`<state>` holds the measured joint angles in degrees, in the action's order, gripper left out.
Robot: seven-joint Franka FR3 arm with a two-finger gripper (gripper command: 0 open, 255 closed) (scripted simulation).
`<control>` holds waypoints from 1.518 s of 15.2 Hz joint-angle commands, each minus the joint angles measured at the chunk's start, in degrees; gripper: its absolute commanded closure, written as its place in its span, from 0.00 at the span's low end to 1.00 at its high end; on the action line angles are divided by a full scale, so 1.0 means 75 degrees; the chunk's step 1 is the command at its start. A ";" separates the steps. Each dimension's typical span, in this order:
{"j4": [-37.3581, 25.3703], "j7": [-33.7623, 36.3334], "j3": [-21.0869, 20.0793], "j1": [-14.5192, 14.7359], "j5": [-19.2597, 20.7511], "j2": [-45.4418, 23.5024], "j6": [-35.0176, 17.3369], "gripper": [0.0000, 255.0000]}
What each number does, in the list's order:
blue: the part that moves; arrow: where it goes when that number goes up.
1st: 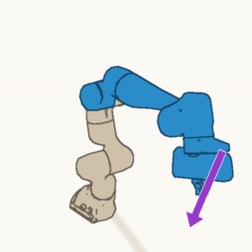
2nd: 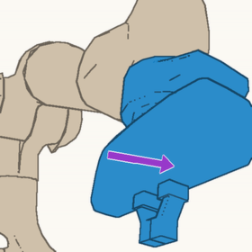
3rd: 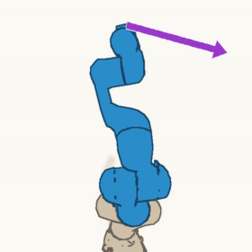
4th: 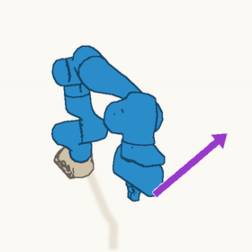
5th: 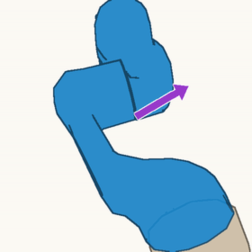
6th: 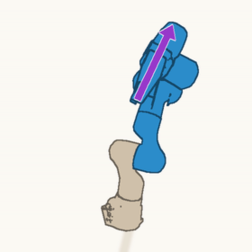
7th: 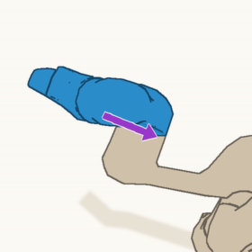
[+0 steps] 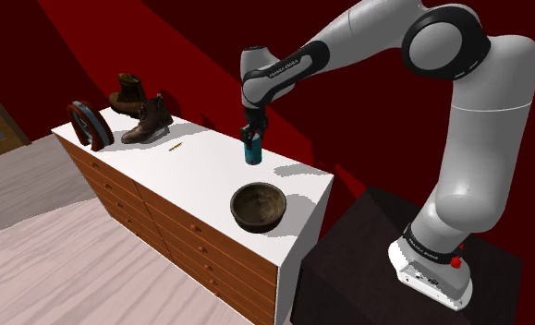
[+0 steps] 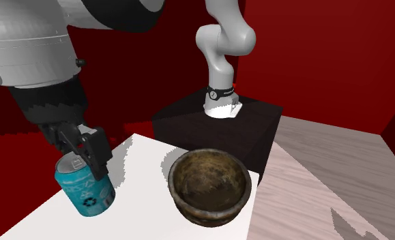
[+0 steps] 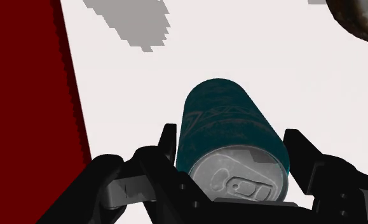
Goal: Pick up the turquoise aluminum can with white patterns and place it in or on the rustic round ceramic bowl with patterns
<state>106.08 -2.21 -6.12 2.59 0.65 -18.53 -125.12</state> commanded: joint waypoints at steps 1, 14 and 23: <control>-0.0070 0.0001 -0.0006 0.0000 -0.0011 0.0098 0.0166 1.00; -0.0780 -0.0014 -0.0025 -0.0015 -0.0066 0.0575 0.1351 1.00; 0.0803 0.0788 -0.0408 0.0441 -0.0209 0.2047 0.1214 1.00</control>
<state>110.08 2.86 -8.76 5.45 -0.65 -5.10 -115.84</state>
